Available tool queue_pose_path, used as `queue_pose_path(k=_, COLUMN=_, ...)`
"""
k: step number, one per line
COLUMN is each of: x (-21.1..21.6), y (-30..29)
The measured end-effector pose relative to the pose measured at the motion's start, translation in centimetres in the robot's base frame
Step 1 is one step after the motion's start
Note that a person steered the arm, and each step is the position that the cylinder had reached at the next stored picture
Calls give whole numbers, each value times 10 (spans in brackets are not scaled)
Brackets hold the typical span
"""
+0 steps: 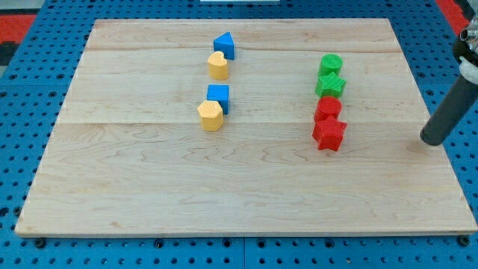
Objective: Push the green circle along with green star a bit down
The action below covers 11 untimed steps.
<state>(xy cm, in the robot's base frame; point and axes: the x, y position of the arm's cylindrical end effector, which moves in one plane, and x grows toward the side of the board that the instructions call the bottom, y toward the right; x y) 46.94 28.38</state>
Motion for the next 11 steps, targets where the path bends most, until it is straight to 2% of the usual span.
queue_pose_path(k=1, x=-89, y=12)
queue_pose_path(k=2, x=-163, y=-8)
queue_pose_path(k=3, x=-181, y=-57)
queue_pose_path(k=8, x=-194, y=-66)
queue_pose_path(k=10, x=-193, y=-133)
queue_pose_path(k=11, x=-162, y=-136)
